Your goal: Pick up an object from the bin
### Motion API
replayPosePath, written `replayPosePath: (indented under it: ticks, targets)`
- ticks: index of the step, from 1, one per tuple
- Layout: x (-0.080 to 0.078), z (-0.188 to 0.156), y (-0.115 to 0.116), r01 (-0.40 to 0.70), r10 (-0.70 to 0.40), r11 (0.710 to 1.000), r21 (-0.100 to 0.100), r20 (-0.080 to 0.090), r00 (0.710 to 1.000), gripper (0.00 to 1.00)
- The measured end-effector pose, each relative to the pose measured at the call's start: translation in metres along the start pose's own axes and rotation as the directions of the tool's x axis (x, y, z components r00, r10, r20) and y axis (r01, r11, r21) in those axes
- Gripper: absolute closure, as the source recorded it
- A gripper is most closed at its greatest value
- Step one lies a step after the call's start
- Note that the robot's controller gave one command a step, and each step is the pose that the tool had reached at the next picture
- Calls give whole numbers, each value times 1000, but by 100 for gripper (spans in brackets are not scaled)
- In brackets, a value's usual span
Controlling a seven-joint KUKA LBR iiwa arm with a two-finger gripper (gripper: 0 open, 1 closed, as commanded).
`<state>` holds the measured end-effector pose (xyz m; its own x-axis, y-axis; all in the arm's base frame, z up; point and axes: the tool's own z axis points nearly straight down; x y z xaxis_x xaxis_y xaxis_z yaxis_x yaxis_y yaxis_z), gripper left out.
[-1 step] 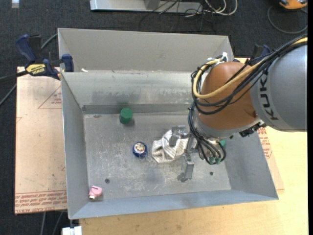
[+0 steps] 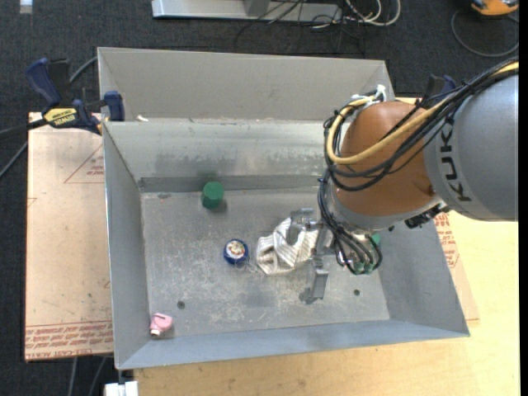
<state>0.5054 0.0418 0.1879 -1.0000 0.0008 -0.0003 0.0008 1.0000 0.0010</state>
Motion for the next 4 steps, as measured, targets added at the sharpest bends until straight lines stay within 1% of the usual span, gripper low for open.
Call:
replayPosePath:
  ticks: [1,2,3,4]
  targets:
    - [-23,76,-7,148,-148,989,-1,-1,989,0]
    - [-32,132,-7,160,-160,987,-2,11,987,0]
    - [-29,120,-8,101,-101,995,-2,3,995,100]
    - [-27,112,-8,74,-74,997,-2,-1,997,100]
